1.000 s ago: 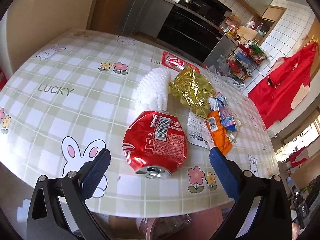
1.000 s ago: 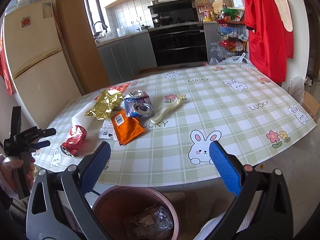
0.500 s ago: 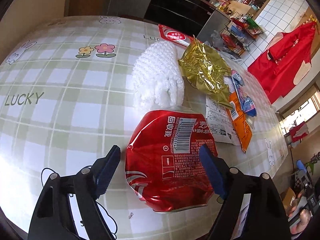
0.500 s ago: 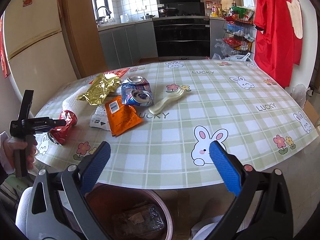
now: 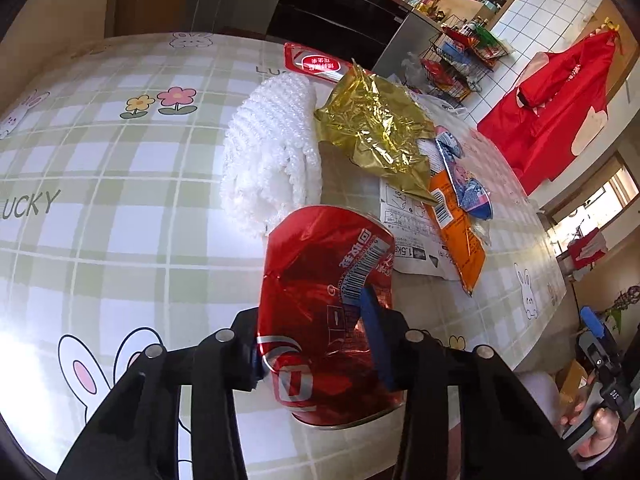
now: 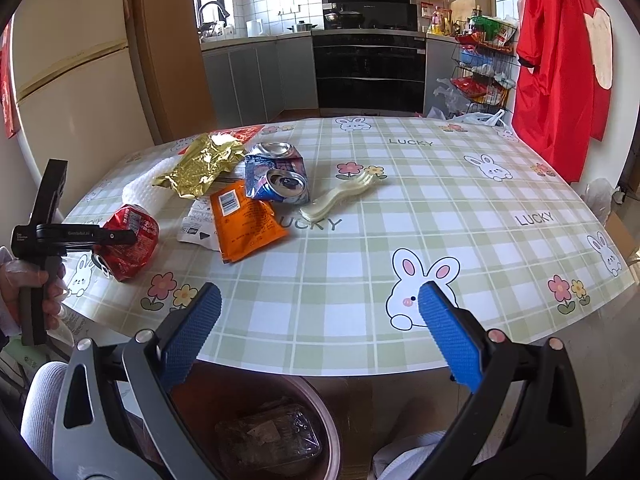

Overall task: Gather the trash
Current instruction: 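Lift the crushed red can off the table with the left tool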

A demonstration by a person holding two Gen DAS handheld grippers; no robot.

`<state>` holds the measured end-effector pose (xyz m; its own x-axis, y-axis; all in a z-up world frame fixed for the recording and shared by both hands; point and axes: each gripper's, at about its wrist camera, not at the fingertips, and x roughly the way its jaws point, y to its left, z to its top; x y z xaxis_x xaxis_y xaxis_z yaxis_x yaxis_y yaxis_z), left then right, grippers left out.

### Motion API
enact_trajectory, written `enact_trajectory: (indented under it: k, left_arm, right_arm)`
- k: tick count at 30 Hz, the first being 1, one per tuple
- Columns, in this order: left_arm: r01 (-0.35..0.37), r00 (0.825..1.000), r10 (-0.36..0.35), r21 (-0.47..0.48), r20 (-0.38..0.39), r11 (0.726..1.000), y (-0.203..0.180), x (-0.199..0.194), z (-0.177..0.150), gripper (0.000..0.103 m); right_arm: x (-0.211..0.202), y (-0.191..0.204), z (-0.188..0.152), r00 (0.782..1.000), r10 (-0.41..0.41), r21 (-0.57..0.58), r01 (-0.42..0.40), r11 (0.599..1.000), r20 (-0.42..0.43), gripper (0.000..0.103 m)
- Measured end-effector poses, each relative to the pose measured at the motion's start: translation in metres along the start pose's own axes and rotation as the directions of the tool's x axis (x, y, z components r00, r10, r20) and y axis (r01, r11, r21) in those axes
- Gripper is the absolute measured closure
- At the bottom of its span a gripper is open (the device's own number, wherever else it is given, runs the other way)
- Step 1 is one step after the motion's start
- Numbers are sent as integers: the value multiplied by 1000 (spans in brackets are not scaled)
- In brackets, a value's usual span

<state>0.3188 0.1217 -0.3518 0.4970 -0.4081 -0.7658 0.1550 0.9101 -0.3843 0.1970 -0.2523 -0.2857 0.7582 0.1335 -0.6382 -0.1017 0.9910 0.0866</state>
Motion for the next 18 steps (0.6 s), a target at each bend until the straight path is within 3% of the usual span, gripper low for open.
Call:
enact_trajectory:
  k: [4,5,11,15,18]
  left_arm:
    - [46,998,-46,1,45,999,-7,-19,-3,95]
    - [46,997,-46,12,59,999,-9,-24,-4,97]
    - [44,985,-44,4,166,999,-13,-61,-16,97]
    - [45,960,-44,3,275,999,-16,-90,-26,97]
    - [20,945,-28,26,325,999,-22,-102,-34,97]
  right_arm:
    - [7,2,3,1000,11,-22,-11,1000,-6,6]
    - [10,3,5,1000,24,-30,-24,999,-11,6]
    - [26,4,30,998,67,-66,-66,996,6,6]
    - [46,-12,56,998,58,2,-58,998,39,6]
    - [79,-32,78,999,39,89,-38,995,-11,6]
